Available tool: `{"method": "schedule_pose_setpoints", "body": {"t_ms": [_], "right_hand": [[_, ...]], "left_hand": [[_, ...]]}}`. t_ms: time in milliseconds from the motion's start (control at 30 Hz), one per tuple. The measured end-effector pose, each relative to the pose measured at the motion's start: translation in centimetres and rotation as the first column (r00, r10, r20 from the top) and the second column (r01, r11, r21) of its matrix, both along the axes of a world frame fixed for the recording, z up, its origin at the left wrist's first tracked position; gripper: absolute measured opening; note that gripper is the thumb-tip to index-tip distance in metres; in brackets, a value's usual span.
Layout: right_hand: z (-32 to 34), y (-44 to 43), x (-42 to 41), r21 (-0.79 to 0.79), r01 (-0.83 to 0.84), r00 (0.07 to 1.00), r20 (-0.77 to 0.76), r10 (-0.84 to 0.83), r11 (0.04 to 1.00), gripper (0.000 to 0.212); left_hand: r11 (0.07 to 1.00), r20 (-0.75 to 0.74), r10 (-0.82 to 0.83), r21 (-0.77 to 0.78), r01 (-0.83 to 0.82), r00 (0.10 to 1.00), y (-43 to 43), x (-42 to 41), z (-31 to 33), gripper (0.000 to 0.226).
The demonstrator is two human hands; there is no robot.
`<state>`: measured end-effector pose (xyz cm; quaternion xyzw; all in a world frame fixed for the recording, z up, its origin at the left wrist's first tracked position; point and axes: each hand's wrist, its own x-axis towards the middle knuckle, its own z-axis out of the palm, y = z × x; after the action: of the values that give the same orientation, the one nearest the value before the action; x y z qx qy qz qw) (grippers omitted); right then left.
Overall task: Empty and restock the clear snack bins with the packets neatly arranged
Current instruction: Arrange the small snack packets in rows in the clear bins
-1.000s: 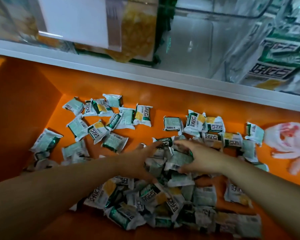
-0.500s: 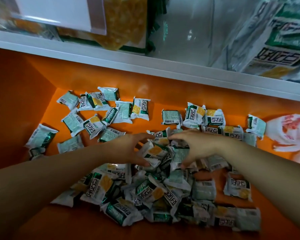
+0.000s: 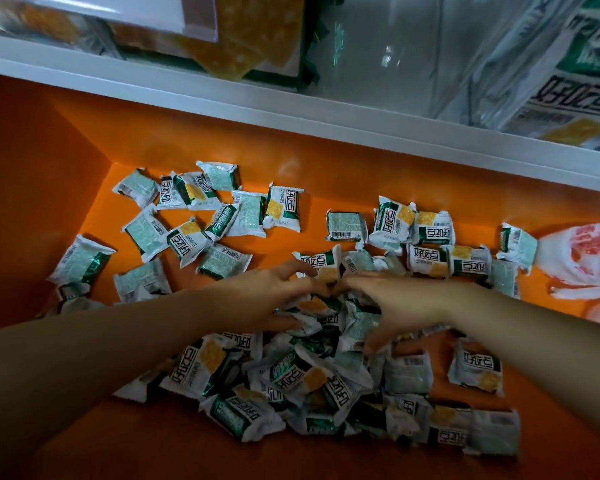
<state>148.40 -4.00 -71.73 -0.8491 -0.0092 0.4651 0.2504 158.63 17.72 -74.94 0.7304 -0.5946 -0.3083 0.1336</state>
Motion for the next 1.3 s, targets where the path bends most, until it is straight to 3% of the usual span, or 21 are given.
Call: {"method": "schedule_pose_setpoints", "body": {"t_ms": [133,300,567,900,1133,1300], "right_hand": [[-0.1,-0.1,-0.3,0.061,0.012,0.999,-0.034,-0.010,0.998,0.093],[-0.5,0.3,-0.6,0.098,0.040,0.997,-0.063,-0.034,0.994,0.098],[-0.8,1.2,-0.1,0.031,0.073,0.996,-0.044,-0.072,0.997,0.089],[3.0,1.0,-3.3,0.038,0.229,0.944,0.234,-0.231,0.973,0.066],[13.2,-1.6,-6.9,0.056,0.264,0.838,0.481,-0.258,0.963,0.062],[21.5,-3.7,-12.2,0.012,0.303,0.724,0.647,-0.239,0.953,0.060]], "left_hand": [[1.000,-0.024,-0.020,-0.002,0.020,1.000,-0.4,0.2,0.0,0.052],[0.989,-0.038,0.051,0.139,-0.045,0.998,-0.6,0.9,0.3,0.058],[0.950,-0.158,0.145,0.298,-0.093,0.977,-1.5,0.5,0.5,0.057],[0.941,-0.179,0.324,0.162,-0.297,0.929,-2.0,-1.4,4.8,0.044],[0.910,-0.163,0.382,-0.103,-0.401,0.910,-3.7,-4.9,15.0,0.045],[0.882,0.008,0.342,-0.346,-0.318,0.940,-6.5,-9.5,22.9,0.042]]}}
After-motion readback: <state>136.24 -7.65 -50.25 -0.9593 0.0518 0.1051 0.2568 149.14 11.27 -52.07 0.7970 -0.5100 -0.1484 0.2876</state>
